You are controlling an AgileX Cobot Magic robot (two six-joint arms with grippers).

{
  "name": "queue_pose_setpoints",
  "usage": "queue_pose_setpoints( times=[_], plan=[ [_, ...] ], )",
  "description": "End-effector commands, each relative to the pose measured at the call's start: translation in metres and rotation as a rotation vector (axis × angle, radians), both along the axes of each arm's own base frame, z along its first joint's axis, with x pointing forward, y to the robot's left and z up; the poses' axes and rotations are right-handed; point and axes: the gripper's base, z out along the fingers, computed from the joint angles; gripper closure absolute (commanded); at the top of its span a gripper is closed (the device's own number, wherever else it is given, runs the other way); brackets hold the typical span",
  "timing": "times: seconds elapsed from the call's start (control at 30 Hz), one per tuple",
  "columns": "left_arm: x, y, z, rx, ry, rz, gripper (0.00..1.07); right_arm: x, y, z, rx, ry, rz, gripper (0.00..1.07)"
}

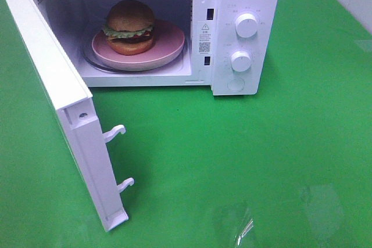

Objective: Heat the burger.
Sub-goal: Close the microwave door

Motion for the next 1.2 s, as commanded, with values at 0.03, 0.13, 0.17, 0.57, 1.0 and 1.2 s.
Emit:
queue_pose_setpoints(
  times=[0.03,0.13,0.17,0.57,1.0,1.2],
  plan=[
    [-0.001,-0.001,0.000,-0.008,0.002,-0.002,0.19,-0.004,0.000,0.000,0.007,-0.034,-0.003,0.32],
    [-0.001,-0.001,0.000,-0.008,0.002,-0.002,0.19,-0.004,0.000,0.000,0.007,-0.034,-0.003,0.32],
    [-0.001,-0.001,0.000,-0.008,0.002,-0.002,0.19,-0.004,0.000,0.000,0.007,-0.034,-0.003,0.32],
    [-0.001,-0.001,0.000,-0.009,0.002,-0.003,0.19,-0.004,0.000,0.000,0.007,-0.034,-0.003,0.32],
    [-0.002,0.001,0.023,-0.036,-0.175,0.023,0.35,-0.004,0.000,0.000,0.007,-0.034,-0.003,0.32],
    [0.017,0.003,0.038,-0.049,-0.266,0.046,0.59,-0.004,0.000,0.000,0.007,-0.034,-0.003,0.32]
  ],
)
